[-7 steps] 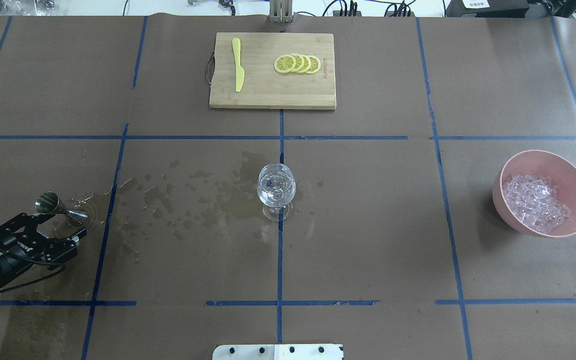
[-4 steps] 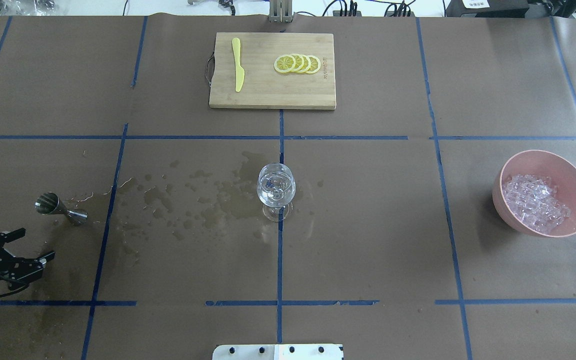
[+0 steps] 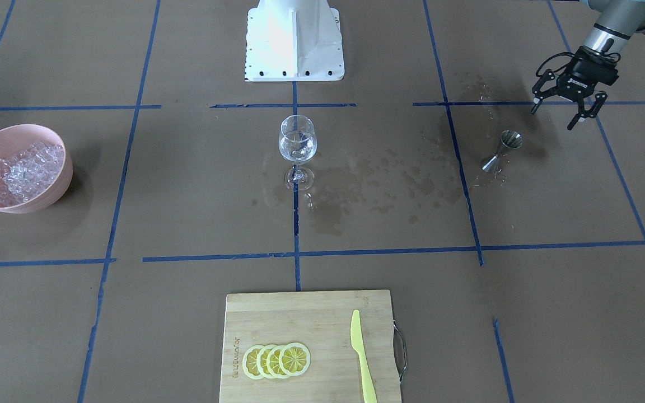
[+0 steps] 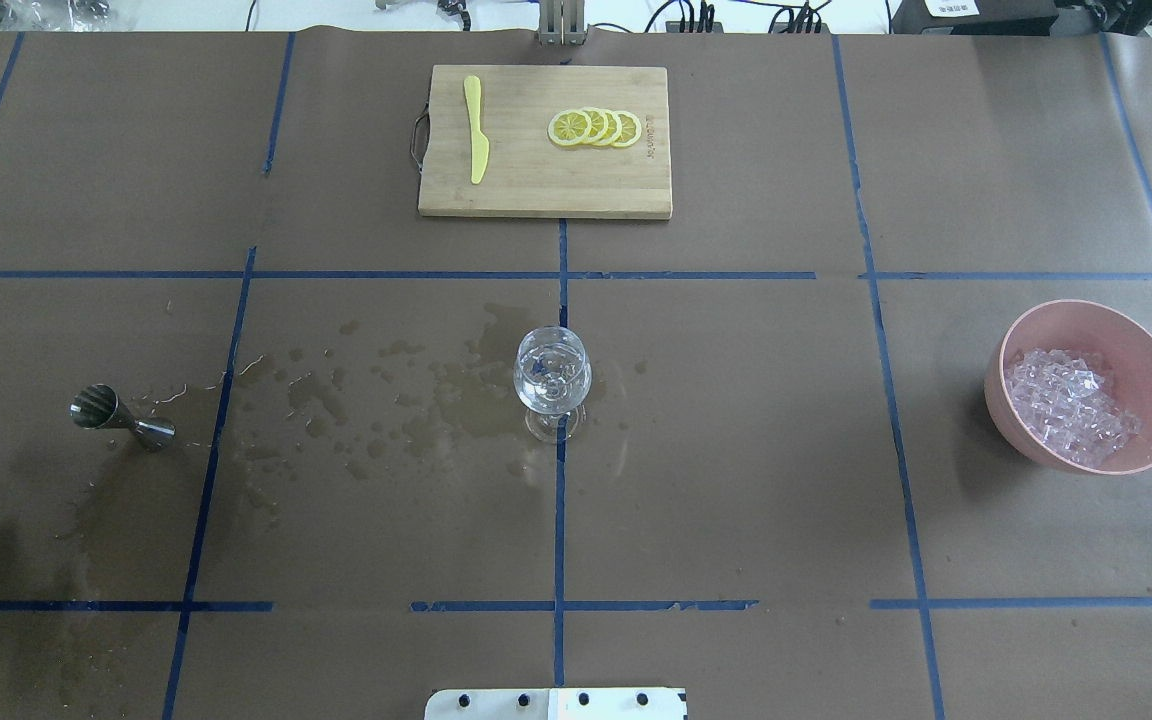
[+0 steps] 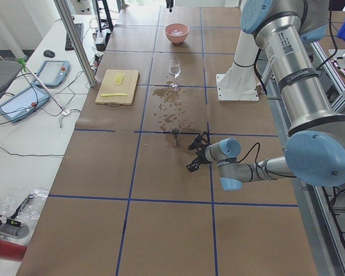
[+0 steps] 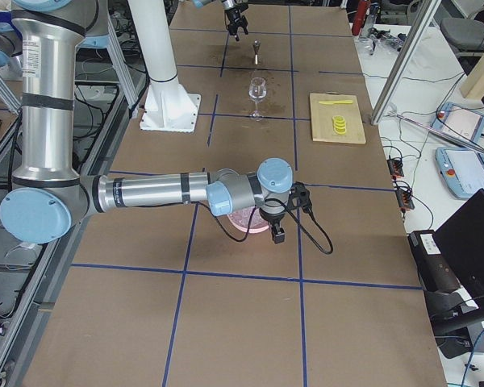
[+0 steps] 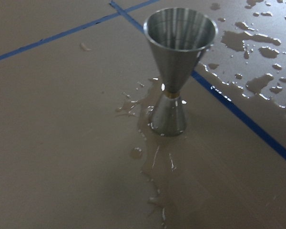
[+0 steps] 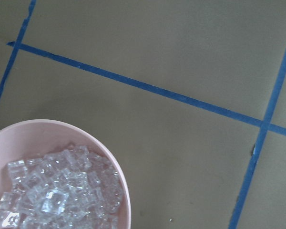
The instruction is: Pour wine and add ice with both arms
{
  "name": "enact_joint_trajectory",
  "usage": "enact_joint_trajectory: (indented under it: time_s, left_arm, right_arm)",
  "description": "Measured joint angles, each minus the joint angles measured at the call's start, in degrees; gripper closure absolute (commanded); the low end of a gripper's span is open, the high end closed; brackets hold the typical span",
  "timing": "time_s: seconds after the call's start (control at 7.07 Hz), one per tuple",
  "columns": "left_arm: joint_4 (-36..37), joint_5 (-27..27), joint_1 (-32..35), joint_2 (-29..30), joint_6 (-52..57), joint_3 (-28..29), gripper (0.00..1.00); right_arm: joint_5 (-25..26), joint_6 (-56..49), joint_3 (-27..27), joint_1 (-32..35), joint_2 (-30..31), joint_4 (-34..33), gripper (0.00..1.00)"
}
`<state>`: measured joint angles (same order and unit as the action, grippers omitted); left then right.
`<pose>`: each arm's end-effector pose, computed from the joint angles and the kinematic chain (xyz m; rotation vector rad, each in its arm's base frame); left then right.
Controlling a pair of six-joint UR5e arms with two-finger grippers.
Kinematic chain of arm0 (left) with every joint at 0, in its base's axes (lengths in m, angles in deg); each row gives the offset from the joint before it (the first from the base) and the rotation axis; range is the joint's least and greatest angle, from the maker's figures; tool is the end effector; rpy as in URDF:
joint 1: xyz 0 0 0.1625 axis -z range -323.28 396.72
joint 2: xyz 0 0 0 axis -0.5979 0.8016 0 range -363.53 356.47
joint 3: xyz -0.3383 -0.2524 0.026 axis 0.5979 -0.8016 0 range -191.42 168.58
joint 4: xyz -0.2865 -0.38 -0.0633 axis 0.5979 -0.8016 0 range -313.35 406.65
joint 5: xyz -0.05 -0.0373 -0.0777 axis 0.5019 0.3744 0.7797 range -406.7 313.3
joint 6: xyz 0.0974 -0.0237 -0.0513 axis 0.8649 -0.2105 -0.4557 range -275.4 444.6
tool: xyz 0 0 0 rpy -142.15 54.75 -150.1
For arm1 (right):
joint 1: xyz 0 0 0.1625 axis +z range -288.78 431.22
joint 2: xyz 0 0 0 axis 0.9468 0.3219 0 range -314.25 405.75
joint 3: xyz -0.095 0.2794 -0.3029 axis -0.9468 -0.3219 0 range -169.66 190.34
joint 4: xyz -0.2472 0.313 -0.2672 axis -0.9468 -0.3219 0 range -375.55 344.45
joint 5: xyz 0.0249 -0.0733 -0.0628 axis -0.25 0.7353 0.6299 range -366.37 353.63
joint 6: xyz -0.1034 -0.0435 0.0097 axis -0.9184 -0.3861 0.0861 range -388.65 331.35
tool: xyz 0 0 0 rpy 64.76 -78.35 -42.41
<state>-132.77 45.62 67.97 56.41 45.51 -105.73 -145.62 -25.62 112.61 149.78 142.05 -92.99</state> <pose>0.2312 -0.2910 0.6894 0.7065 0.8659 0.3294 -0.0581 -0.5292 0.5729 0.1940 -0.8856 -0.2755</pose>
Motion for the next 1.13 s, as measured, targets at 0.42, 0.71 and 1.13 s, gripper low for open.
enact_joint_trajectory:
  time_s: [0.42, 0.71, 1.13]
  left_arm:
    - [12.1, 23.9, 27.7, 4.8, 15.5, 1.8, 0.0]
    - [23.8, 39.6, 38.6, 7.9, 17.5, 1.7, 0.0]
    - [33.4, 48.1, 43.1, 9.4, 17.7, 1.4, 0.0]
  right_arm:
    - [1.0, 22.7, 3.8, -10.7, 5.9, 17.2, 0.0]
    - [5.2, 35.9, 3.9, -16.6, 7.3, 22.0, 0.09]
    - [12.2, 43.5, 2.9, -20.0, 6.5, 22.3, 0.17]
